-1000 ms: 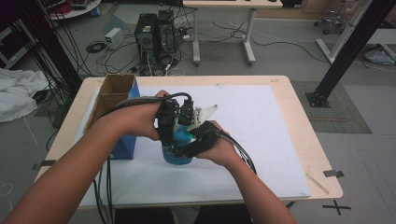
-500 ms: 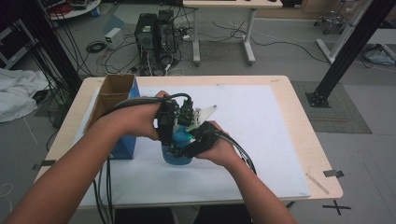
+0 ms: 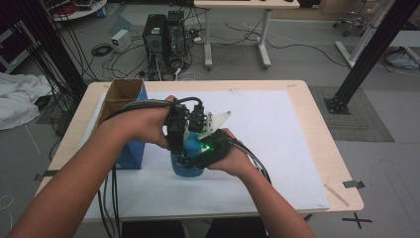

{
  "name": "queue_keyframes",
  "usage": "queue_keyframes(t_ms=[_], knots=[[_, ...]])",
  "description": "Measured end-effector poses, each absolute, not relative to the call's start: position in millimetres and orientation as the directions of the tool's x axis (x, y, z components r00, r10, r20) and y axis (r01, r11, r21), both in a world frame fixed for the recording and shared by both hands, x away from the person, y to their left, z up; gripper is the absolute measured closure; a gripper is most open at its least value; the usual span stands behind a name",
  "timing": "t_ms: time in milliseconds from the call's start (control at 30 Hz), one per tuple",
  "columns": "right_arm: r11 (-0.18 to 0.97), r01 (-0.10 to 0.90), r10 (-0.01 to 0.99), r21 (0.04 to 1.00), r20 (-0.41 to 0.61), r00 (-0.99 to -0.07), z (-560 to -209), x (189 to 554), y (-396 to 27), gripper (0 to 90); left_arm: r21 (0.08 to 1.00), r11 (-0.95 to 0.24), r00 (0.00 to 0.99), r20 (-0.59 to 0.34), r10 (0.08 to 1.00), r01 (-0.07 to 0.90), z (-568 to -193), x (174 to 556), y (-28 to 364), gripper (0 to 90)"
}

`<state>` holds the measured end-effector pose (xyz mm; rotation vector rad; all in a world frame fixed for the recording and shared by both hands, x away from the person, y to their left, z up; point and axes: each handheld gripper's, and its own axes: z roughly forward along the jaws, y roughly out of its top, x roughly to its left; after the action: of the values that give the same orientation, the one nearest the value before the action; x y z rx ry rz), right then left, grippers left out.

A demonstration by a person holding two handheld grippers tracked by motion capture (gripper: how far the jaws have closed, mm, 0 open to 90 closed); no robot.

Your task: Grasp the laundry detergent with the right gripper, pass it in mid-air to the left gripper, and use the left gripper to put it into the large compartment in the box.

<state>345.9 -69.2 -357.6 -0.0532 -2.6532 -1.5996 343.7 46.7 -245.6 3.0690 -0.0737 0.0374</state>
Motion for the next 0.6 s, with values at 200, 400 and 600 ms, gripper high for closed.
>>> queue_keyframes(t_ms=[200,400,600], knots=[[0.449,0.059,0.027,0.891,0.053,-0.998,-350.8,343.1,-77.3,36.8,0.071,-0.997,0.999,0.024,-0.033,-0.034,-241.2,345.9,48.3,38.4],[0.467,0.059,0.053,0.882,0.039,-0.998,-347.5,342.9,-87.0,31.8,0.056,-0.998,1.0,0.023,-0.005,-0.006,-235.9,348.3,53.1,38.4],[0.478,0.098,0.106,0.873,0.053,-0.993,-342.5,347.7,-102.0,23.1,0.054,-0.998,1.0,0.016,0.019,0.018,-226.8,349.8,59.0,38.4]])
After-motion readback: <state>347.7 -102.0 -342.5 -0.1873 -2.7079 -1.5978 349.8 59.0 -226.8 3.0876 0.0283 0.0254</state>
